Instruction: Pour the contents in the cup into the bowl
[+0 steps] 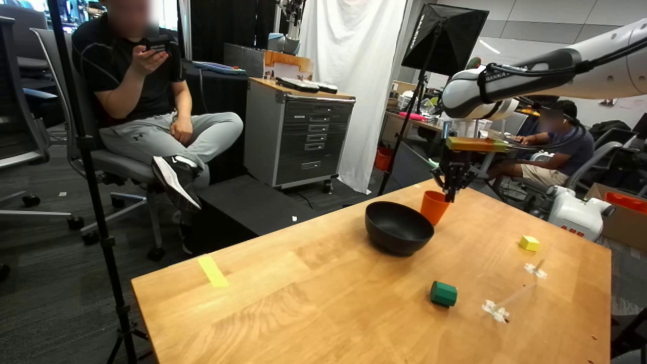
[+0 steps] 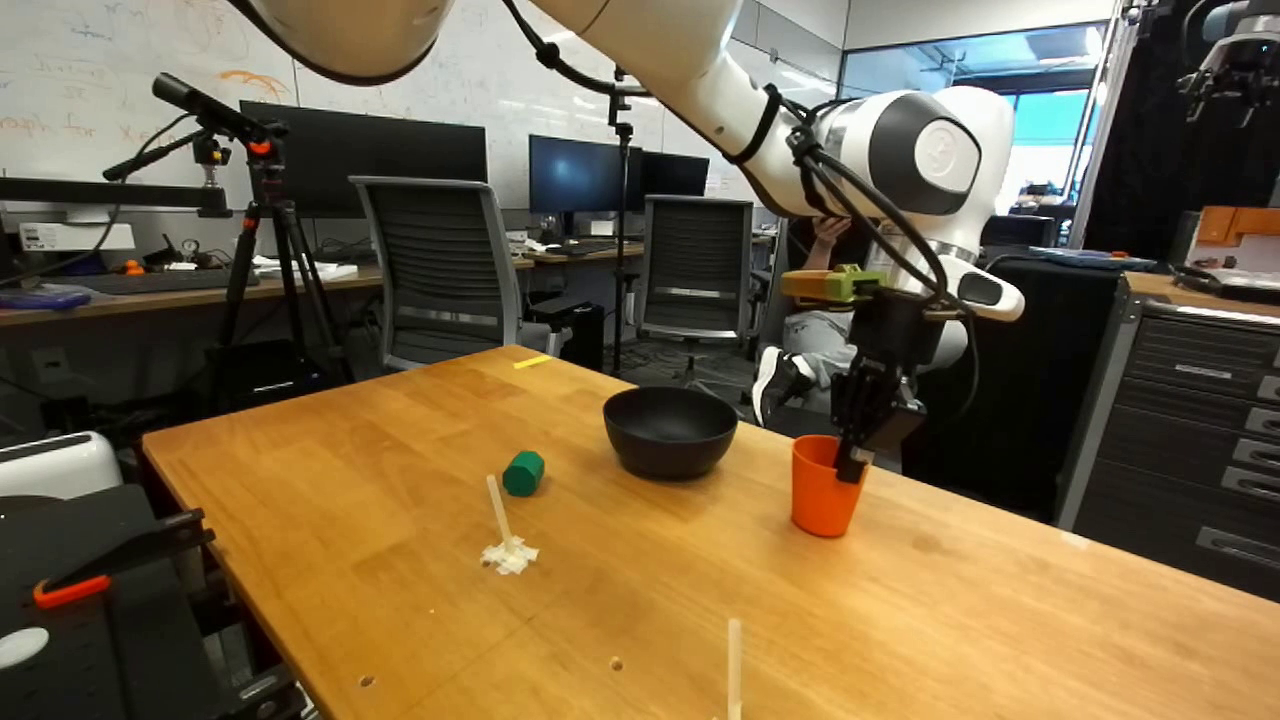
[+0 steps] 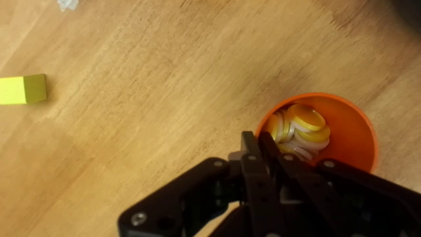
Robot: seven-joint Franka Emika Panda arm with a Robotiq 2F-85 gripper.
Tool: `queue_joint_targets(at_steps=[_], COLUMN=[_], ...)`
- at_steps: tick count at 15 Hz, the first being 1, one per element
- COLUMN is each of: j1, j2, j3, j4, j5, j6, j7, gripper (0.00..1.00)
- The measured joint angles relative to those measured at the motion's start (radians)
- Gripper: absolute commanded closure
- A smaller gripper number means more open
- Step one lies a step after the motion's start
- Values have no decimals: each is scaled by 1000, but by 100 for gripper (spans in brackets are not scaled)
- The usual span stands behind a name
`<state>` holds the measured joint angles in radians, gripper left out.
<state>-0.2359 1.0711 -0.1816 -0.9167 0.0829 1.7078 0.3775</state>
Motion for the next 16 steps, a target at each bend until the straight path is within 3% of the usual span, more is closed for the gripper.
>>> queue_joint_targets(at_steps=[16], j1=[6], j2=[-5], j3=[0], j4=[3], j5=[-2], j6=[0], j7=[-26], gripper=[97])
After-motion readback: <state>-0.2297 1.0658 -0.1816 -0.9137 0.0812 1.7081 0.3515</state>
